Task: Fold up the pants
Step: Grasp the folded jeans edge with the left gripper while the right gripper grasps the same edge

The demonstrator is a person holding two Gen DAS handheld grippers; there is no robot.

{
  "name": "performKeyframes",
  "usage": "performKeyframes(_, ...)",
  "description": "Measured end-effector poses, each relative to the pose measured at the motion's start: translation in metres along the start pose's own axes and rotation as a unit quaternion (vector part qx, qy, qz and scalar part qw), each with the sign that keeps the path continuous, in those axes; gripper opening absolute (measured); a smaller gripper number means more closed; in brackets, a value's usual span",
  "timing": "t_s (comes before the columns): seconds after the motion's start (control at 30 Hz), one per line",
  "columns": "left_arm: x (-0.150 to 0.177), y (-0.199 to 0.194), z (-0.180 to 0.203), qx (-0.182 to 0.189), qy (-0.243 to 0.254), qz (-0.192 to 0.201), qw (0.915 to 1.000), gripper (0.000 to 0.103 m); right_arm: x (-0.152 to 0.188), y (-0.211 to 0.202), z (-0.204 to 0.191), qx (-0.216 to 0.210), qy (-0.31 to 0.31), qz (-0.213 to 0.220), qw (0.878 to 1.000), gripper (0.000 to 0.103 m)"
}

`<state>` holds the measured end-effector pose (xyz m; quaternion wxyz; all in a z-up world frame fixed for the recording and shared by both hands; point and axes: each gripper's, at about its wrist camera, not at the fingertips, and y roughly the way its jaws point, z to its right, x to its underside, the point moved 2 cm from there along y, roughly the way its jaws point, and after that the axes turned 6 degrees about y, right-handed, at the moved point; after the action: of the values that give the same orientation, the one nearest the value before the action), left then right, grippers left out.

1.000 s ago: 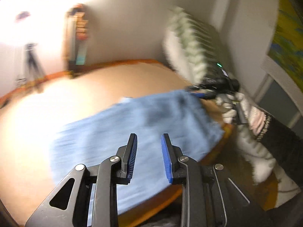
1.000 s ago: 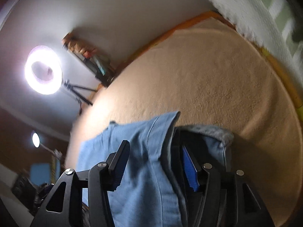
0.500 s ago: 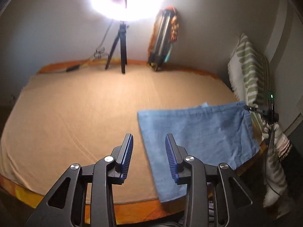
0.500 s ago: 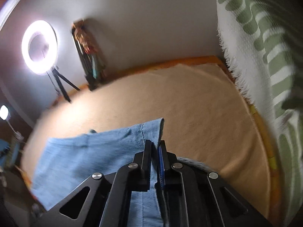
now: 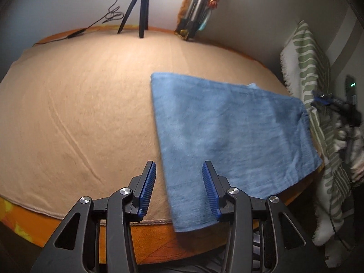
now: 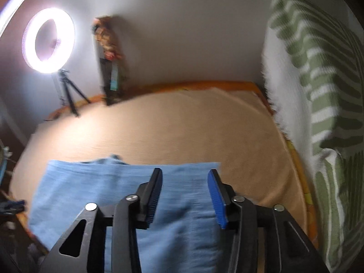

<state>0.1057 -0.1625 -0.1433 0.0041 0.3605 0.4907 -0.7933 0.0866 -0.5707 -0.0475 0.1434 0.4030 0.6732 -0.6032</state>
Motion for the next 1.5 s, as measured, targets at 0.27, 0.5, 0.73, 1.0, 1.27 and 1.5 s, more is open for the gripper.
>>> performKeyframes(0.27, 0.019, 0.011, -0.004, -0.01, -0.013, -0.003, 0.9999, 0.041, 0.01, 0.0, -0.096, -0.104, -0.041, -0.037, 0.993, 0.067)
performKeyframes(0.5, 0.022, 0.011, -0.003, -0.001, -0.023, 0.014, 0.9996, 0.022, 0.033, 0.042, -0.197, -0.165, -0.081, -0.115, 0.976, 0.068)
performKeyframes(0.73, 0.026, 0.003, -0.006, 0.037, -0.043, 0.028, 0.998, 0.022, 0.065, 0.103, -0.285, -0.164, -0.106, -0.202, 0.96, 0.068)
performKeyframes(1.0, 0.028, -0.009, -0.008, 0.066, -0.055, 0.054, 0.9948, 0.016, 0.079, 0.155, -0.354, -0.092, -0.154, -0.245, 0.953, 0.068)
performKeyframes(1.27, 0.019, -0.019, 0.008, 0.084, -0.042, 0.082, 0.9923, 0.016, 0.091, 0.173, -0.385, -0.027, -0.203, -0.267, 0.942, 0.068)
performKeyframes(1.5, 0.017, -0.019, 0.015, 0.074, -0.025, 0.083, 0.9934, 0.016, 0.104, 0.184, -0.391, 0.024, -0.241, -0.276, 0.93, 0.055)
